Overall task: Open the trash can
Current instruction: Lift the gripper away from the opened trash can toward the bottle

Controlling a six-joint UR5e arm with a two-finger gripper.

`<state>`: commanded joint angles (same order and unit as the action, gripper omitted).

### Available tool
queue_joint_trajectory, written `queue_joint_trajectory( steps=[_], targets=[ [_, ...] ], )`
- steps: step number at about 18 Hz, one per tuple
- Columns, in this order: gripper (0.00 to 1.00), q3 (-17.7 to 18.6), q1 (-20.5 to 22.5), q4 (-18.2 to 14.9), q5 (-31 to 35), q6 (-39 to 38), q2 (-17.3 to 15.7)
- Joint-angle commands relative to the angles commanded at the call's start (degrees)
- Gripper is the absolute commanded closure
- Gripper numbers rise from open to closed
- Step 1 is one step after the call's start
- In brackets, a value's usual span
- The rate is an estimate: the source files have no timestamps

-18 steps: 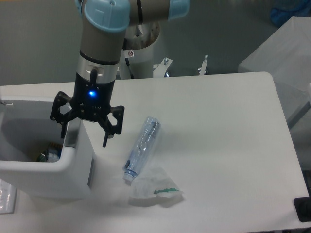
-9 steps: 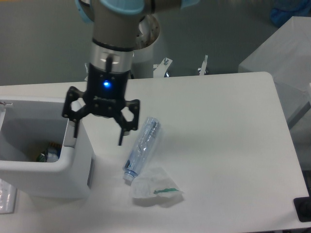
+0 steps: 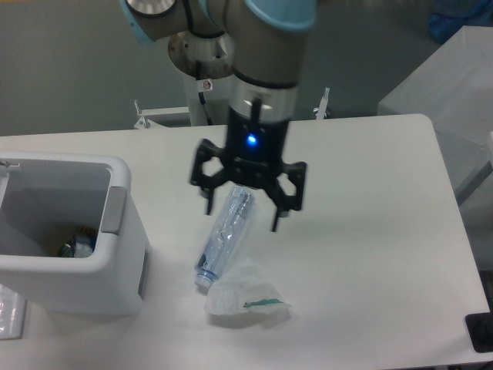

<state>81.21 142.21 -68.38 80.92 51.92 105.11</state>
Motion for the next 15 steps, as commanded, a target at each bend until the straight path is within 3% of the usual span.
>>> queue_joint_trajectory(
  steps=[6, 8, 15],
  targets=[
    [0.0, -0.3, 5.3, -0.3, 3.0, 11.2, 5.7],
    [0.0, 0.0, 8.5, -0.4, 3.6, 16.1, 5.9],
    [0.0, 2.4, 8.6, 0.4, 3.8, 17.1, 5.9]
  ],
)
